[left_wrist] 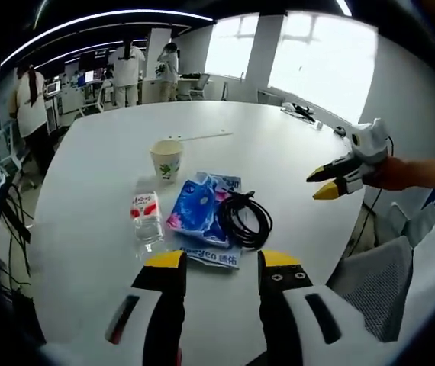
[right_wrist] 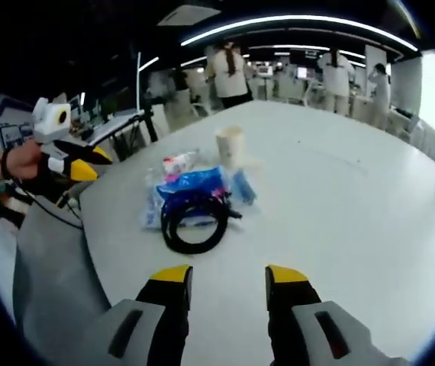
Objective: Arrange the tabletop items into an orderly group along one side of the table until the central work area is clear of visible clutter.
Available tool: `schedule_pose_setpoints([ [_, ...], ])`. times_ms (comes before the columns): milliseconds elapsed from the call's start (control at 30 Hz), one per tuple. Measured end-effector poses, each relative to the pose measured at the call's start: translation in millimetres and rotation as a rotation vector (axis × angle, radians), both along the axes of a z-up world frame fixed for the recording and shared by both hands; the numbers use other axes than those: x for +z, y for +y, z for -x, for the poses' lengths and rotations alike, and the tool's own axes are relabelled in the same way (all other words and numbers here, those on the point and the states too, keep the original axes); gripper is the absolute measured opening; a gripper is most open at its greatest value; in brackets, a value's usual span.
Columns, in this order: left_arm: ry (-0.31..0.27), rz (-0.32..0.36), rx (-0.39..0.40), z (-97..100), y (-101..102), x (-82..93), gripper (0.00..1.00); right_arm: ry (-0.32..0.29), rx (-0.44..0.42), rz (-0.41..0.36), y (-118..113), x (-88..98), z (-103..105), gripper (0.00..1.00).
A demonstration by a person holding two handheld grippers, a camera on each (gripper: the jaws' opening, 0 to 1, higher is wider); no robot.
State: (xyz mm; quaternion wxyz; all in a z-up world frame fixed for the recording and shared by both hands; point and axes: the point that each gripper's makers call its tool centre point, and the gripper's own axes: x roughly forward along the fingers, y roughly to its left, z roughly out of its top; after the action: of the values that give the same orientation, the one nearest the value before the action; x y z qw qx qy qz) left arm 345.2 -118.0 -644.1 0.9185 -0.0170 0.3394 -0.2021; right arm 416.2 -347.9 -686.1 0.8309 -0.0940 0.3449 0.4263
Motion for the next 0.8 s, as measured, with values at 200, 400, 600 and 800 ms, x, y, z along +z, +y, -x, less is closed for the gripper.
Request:
schedule_pose_setpoints([
  [200, 0.003, -0.014, -0.007, -7.5, 5.5, -0.1, 0.36, 0.004, -0.038, -0.021, -5.9, 2.7, 2.6, 0.39],
  [400, -0.001, -0.022, -0.003, -15.8, 8.8, 1.7, 0.36, 0.012, -0.058, -0.038, -6.0, 3.7, 4.2, 0.41],
  [600, -0.004, -0.03, 0.002, -27.1, 13.7, 2.6, 0.36, 0.018, -0.067, -0.05, -5.6, 4.0, 8.6, 0.41],
  [800, -0.007, -0.041, 0.016, -42.8, 22.6, 3.5, 0.36, 0.029, -0.076, -0.06, -6.5, 3.5, 14.4, 0.43],
])
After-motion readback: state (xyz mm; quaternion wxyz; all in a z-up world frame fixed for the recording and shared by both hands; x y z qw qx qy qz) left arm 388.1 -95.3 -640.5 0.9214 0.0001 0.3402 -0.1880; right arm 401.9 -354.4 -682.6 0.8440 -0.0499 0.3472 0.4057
